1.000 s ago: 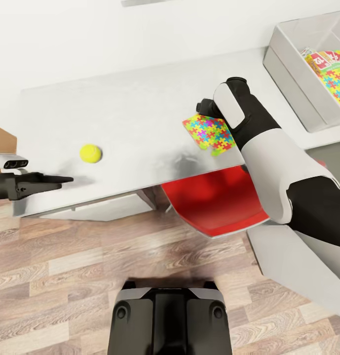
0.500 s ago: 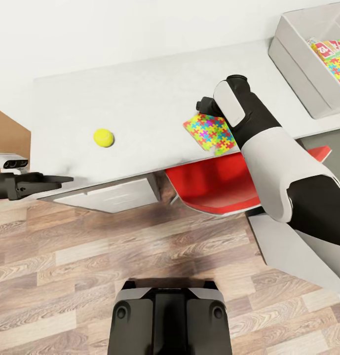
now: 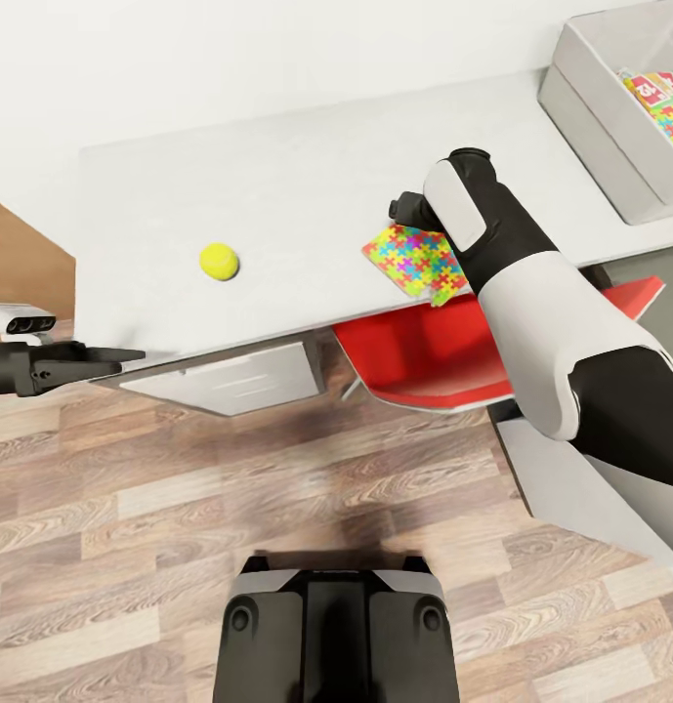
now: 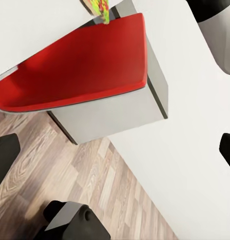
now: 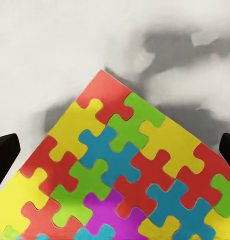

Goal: Put all the toys in the child's room - the three board games (two on the bed and one on the table), the two jigsaw puzzles on the table, and the tennis ball on the table - inside the toy box on the table in the child's room.

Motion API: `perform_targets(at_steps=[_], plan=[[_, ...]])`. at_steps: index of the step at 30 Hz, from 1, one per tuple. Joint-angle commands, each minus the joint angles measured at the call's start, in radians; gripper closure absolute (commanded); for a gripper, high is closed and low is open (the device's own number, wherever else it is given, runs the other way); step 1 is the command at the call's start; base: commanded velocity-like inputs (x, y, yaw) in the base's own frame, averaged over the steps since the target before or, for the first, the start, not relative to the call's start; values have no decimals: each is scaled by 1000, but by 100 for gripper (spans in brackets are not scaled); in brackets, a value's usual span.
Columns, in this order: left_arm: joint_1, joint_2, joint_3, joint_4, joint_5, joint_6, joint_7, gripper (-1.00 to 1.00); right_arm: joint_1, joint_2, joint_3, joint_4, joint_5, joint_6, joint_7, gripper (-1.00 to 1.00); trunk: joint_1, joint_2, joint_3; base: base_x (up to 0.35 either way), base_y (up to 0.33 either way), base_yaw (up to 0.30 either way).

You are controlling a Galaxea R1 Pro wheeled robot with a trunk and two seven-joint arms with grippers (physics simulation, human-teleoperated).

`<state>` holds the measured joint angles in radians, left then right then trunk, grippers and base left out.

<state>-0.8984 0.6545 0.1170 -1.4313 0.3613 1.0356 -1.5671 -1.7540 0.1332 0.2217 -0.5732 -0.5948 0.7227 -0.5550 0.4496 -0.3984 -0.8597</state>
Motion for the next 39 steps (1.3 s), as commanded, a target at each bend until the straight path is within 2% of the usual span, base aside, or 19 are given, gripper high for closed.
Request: perform_targets(at_steps=[1,13,39], plan=[[0,0,0,0,0,11,-4,-100,-1,-1,5,-1,-11,1,-10,-100,0,-2,-1,-88,155,0],[0,0,-1,0,1,11,-4,-100,-1,-1,5,-1,-12,1,-9,-100,0,-2,-1,-57,116,0],[-1,0,0,0,1,11,-4,-100,-1,-3,4,-2,-12,0,-9,-100,0,-2,-1,-37,22,0]])
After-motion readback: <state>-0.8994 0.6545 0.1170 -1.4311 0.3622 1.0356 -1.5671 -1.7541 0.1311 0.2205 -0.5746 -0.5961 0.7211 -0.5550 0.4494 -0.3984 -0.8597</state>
